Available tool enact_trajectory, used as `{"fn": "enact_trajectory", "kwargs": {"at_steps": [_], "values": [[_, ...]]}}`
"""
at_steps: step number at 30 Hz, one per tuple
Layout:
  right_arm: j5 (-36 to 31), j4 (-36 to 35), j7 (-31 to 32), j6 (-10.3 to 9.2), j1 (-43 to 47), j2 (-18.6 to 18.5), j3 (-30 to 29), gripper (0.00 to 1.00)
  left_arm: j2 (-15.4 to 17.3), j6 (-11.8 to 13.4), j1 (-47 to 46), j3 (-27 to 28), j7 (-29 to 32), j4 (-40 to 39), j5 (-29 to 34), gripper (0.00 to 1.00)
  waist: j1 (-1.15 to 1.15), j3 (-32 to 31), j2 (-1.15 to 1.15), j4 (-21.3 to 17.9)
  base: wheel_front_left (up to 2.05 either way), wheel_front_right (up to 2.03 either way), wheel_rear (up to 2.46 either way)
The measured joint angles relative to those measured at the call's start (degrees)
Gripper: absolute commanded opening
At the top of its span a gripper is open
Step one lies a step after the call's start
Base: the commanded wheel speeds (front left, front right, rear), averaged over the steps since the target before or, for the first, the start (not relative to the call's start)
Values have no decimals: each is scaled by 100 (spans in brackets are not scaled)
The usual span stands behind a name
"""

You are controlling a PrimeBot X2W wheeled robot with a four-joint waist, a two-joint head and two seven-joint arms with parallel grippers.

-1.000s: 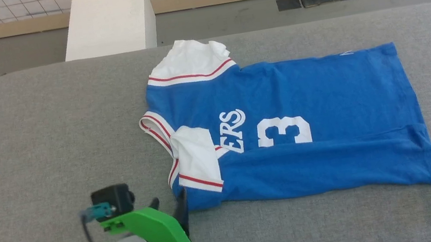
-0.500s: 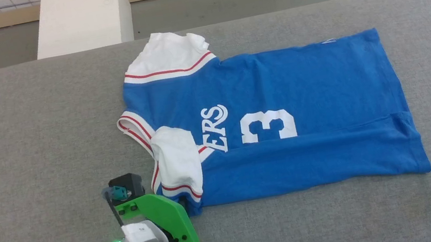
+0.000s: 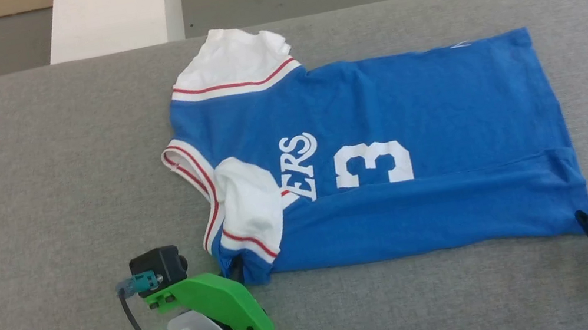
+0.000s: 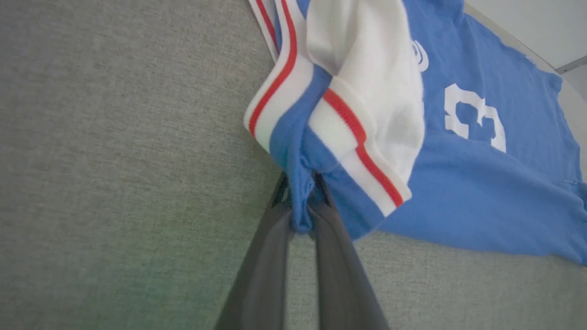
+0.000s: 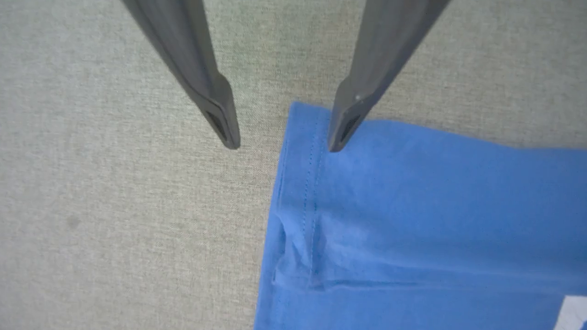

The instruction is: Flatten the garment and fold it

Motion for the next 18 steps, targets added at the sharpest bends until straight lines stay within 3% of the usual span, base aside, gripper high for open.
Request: {"fn": "enact_trajectory", "kwargs": {"at_steps": [8,9,10,11,18], "values": [[-216,600,-46,0,-240,-65,264,100,44,105,82,-62,35,-438,48,0,0,177,0,175,0,0,0],[-178,639,-46,0,-288,-78,270,85,44,105,93,-65,35,-449,48,0,0,194,0,184,0,0,0],[-145,657,-48,0,-322,-100,301,25,43,104,98,-67,35,-450,47,0,0,209,0,187,0,0,0],[-126,665,-77,0,-341,-123,331,0,40,100,104,-63,33,-450,29,0,0,215,0,185,0,0,0],[264,665,-103,2,-409,-309,390,0,33,64,176,65,-35,-435,-68,0,0,100,0,145,0,0,0]]}}
